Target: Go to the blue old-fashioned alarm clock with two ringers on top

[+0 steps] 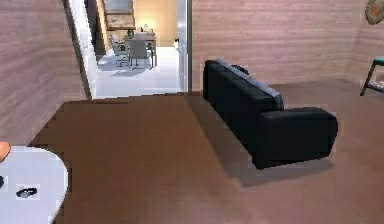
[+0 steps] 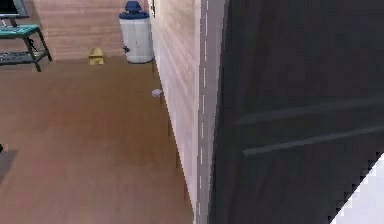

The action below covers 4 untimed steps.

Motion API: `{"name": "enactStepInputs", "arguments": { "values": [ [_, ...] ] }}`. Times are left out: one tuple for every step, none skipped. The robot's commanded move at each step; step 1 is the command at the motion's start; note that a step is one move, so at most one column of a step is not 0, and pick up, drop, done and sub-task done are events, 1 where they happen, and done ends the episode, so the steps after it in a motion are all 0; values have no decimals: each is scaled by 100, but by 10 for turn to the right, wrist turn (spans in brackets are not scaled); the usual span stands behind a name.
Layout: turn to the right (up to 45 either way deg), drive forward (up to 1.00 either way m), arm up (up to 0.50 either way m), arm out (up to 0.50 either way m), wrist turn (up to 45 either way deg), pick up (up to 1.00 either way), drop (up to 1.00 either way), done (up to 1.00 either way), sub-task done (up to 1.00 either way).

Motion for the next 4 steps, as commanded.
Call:
{"name": "enactStepInputs", "arguments": {
  "values": [
    [0,20,0,0,0,0,0,0,0],
    [-120,0,0,0,0,0,0,0,0],
    [0,100,0,0,0,0,0,0,0],
    [0,100,0,0,0,0,0,0,0]
  ]
}}
